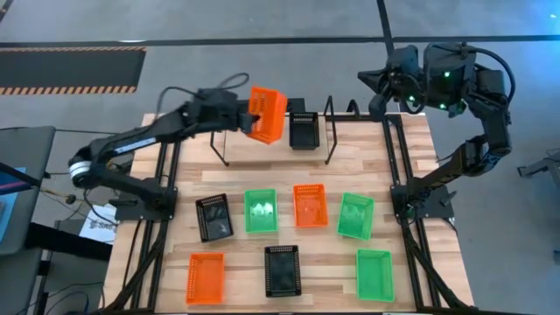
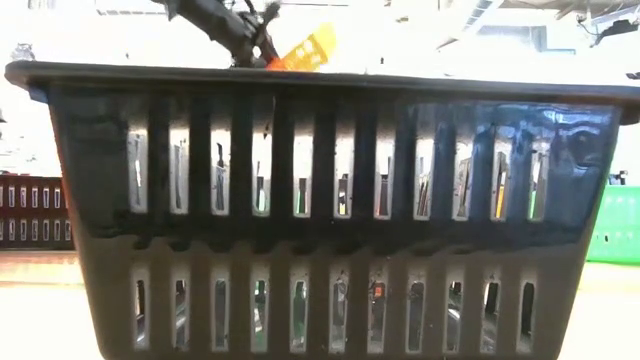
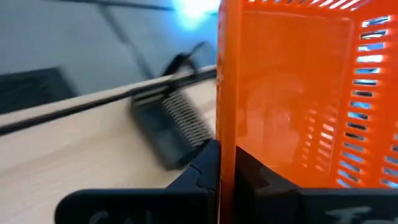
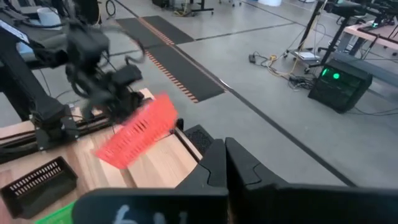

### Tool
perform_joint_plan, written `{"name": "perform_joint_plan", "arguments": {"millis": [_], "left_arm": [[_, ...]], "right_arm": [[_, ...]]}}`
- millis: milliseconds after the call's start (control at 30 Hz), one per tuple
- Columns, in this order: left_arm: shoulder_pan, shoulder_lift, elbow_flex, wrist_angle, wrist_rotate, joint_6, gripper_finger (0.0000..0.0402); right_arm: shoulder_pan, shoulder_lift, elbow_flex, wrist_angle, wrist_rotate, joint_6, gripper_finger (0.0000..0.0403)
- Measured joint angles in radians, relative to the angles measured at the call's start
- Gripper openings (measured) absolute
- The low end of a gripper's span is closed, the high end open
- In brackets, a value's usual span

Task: Stack baskets on shelf by color
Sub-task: Put the top orange bin on the shelf

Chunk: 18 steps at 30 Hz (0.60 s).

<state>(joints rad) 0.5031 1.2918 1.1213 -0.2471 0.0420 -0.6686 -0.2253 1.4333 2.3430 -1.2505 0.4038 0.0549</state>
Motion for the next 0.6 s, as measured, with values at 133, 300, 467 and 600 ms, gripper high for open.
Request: {"name": "perform_joint_plan", "arguments": {"millis": [133,300,467,600], "left_arm": [[-0.006,0.094,0.000,0.005,-0.098,-0.057,0.0000],[-0.005,0.207,0.000,0.010,-0.163,-0.150,0.0000],[-0.009,0.290,0.007,-0.026,-0.209,-0.208,0.0000],[-0.019,0.326,0.075,-0.216,-0.283,-0.217,0.0000]], "right_arm": [[0.000,0.001,-0.009,-0.004,0.000,-0.022,0.0002],[0.000,0.001,-0.009,-0.009,0.000,-0.042,0.0004],[0.000,0.001,-0.009,-0.022,0.000,-0.085,0.0002],[0.000,0.001,-0.010,-0.044,0.000,-0.090,0.0004]]}}
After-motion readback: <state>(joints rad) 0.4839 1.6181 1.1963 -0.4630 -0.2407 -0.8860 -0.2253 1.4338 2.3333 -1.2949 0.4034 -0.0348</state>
